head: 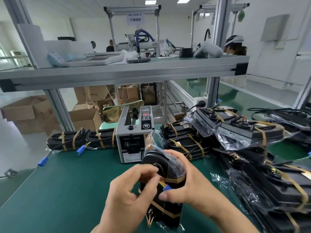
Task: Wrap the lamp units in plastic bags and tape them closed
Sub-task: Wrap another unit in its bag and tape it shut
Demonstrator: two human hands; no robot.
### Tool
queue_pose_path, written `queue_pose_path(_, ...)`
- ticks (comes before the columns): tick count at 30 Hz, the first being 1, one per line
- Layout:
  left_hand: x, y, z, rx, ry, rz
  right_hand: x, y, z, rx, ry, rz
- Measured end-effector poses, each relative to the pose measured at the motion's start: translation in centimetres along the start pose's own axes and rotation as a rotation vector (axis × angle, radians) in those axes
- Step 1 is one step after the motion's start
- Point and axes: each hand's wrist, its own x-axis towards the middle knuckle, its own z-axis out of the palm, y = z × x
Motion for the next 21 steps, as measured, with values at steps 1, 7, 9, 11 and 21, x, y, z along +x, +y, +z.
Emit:
queue_pose_path(1, 0.7, 0.4, -0.2, 0.039, -0.007, 0.031, -0.1, -0.1, 0.0, -0.026, 0.008, -0.003)
queue_pose_path(7, 5.1, 2.5, -0.5, 0.315, -0.302, 0.153, -0.5, -0.8, 0.1, -0.118, -0.002, 0.028)
queue_pose_path(9, 6.2, 3.0, -0.4, 0.304, -0.461, 0.179, -0.5, -1.0, 0.1, -0.155, 0.006, 0.04)
queue_pose_path(11, 7.0, 3.3, -0.3, 0.287, -0.589, 0.222, -0.6, -1.2, 0.0, -0.2, 0.001, 0.043)
queue_pose_path(21, 8.5, 3.3, -0.2, 0.223, -0.765, 0.129, -0.4, -1.9, -0.2, -0.27, -0.056, 0.021)
